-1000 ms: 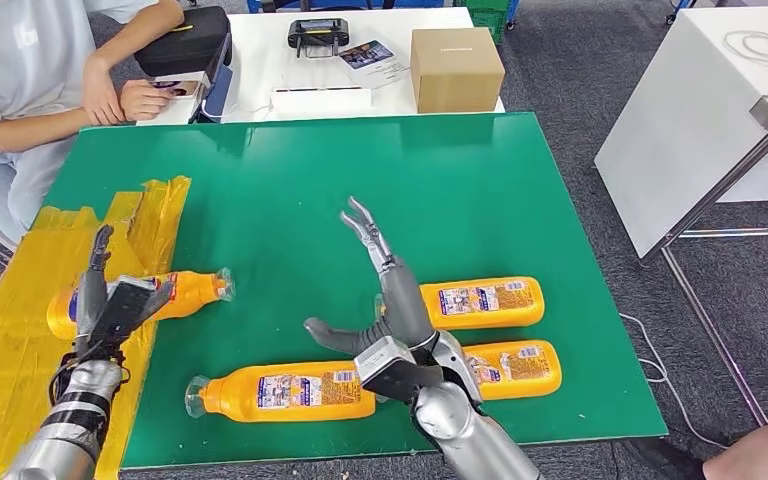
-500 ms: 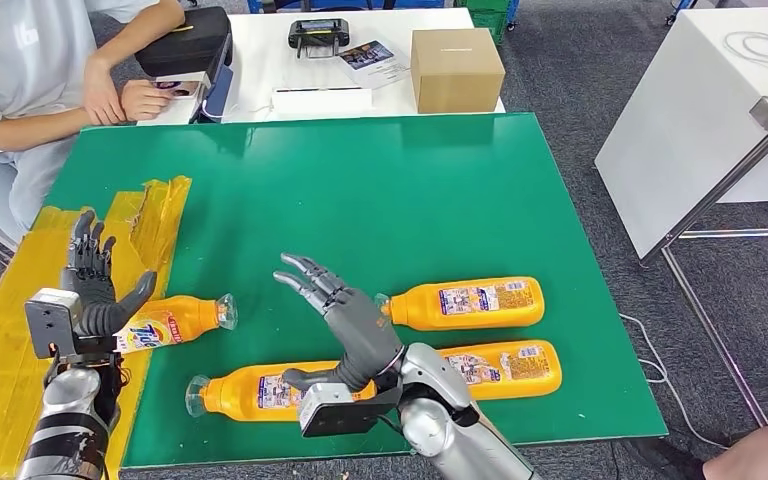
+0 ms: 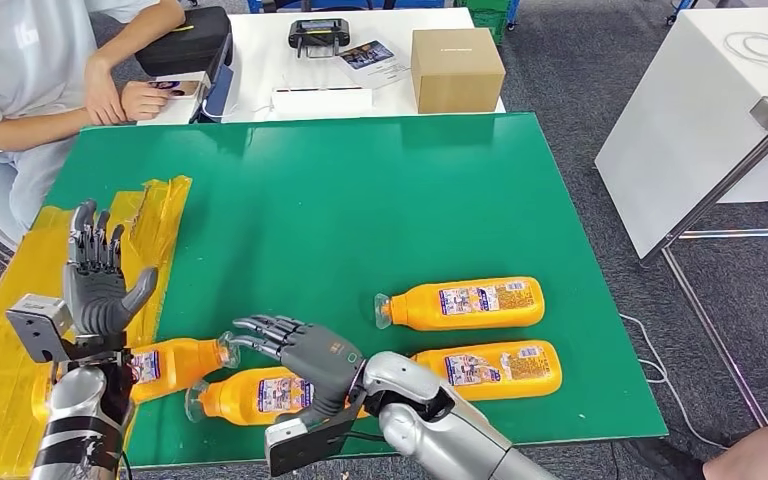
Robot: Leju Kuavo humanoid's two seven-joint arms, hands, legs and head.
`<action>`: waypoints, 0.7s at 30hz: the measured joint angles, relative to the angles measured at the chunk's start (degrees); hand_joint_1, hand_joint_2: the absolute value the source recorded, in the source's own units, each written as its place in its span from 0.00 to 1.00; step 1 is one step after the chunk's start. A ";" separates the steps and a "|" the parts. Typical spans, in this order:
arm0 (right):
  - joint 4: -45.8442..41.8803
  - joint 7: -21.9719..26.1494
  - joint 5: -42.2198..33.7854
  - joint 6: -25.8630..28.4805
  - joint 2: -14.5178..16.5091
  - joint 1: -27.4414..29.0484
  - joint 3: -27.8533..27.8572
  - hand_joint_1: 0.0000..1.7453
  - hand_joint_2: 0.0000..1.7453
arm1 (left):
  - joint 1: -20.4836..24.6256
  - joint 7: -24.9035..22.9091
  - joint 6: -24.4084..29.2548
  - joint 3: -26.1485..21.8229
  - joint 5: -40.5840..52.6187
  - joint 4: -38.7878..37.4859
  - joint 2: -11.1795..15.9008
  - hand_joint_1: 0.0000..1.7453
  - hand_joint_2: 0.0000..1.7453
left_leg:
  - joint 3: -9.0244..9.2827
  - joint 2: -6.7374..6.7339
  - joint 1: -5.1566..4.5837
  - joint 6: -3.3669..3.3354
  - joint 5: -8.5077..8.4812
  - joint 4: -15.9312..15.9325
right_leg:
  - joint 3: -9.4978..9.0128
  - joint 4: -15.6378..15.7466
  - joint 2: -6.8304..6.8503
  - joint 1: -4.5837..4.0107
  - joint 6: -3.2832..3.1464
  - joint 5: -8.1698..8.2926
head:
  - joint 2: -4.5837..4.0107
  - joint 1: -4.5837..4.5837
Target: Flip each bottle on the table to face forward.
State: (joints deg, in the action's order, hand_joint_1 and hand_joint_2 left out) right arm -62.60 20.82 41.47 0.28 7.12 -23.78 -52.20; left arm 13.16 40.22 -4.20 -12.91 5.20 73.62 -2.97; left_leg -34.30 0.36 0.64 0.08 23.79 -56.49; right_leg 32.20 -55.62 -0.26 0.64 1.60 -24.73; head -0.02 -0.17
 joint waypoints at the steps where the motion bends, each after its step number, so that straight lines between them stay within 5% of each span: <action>1: 1.02 0.05 0.15 -0.08 0.02 -0.69 -1.02 0.00 1.00 | -0.01 -0.01 0.07 0.25 -0.07 0.40 -0.21 0.00 1.00 | 0.00 0.00 0.00 0.00 0.00 0.00 | 0.00 0.00 0.00 0.00 0.00 0.00 | 0.00 0.00; 21: 8.28 0.66 1.22 -1.69 -1.42 -6.74 -9.44 0.00 1.00 | -0.13 -0.01 -1.13 1.02 -1.76 2.66 -0.83 0.00 1.00 | 0.01 -0.01 0.00 0.00 0.00 0.00 | 0.00 0.00 0.00 0.00 0.00 0.00 | 0.00 0.00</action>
State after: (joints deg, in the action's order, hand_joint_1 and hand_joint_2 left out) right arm -54.32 21.48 42.69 -1.41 5.70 -30.53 -61.64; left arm 13.03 40.22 -5.33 -11.89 3.43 76.28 -3.80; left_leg -34.30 0.35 0.64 0.08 23.80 -56.49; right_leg 32.20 -55.62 -0.26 0.64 1.60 -24.73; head -0.02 -0.17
